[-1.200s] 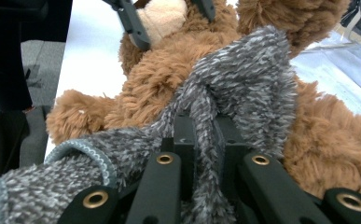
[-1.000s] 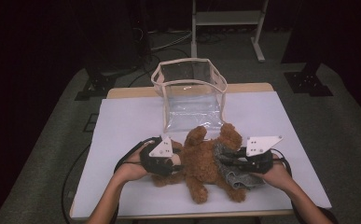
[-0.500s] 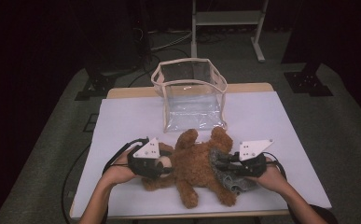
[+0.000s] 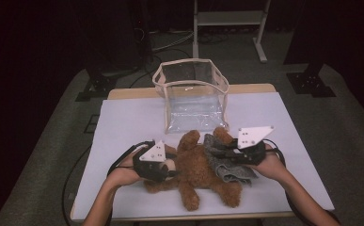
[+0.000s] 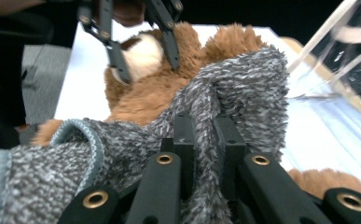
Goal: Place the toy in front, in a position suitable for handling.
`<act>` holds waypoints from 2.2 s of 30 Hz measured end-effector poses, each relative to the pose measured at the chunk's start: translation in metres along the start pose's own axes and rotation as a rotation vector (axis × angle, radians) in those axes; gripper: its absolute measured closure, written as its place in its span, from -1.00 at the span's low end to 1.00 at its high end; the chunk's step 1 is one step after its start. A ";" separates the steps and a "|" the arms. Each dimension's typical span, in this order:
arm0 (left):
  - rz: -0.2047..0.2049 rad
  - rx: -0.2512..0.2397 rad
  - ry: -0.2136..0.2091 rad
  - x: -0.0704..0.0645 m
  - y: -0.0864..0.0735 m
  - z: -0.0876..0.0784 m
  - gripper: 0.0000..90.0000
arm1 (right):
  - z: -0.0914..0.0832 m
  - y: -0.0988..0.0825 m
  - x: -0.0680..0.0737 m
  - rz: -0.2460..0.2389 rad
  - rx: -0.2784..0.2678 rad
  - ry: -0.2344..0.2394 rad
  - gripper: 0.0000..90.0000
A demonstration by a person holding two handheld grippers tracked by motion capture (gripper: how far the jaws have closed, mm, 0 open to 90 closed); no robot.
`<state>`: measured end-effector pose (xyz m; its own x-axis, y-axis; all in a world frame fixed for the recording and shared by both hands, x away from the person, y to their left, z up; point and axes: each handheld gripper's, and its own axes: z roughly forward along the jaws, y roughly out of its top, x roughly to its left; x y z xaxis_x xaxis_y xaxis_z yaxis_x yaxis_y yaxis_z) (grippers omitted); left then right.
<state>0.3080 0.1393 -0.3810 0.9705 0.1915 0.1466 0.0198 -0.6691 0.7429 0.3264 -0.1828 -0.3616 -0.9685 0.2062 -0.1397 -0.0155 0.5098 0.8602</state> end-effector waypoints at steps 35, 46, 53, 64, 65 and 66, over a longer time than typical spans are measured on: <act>-0.005 0.027 -0.019 0.005 0.005 0.007 -0.04 | -0.013 -0.035 -0.026 0.133 0.068 -0.070 0.80; 0.019 0.039 -0.029 0.001 0.007 0.011 -0.04 | -0.006 0.006 -0.028 0.051 0.054 -0.055 0.80; 0.020 0.034 -0.030 0.001 0.006 0.011 -0.04 | 0.012 -0.006 -0.038 0.082 0.130 -0.036 0.80; 0.027 0.039 -0.048 0.000 0.010 0.015 -0.04 | -0.015 -0.022 -0.034 0.132 0.112 -0.048 0.80; 0.028 0.039 -0.049 0.000 0.010 0.015 -0.03 | -0.015 -0.016 -0.034 0.118 0.107 -0.045 0.80; 0.033 0.041 -0.048 0.000 0.010 0.015 -0.03 | -0.013 -0.010 -0.035 0.106 0.106 -0.047 0.80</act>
<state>0.3114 0.1215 -0.3832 0.9812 0.1347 0.1379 -0.0032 -0.7038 0.7104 0.3575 -0.2059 -0.3591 -0.9504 0.3016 -0.0757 0.1151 0.5674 0.8153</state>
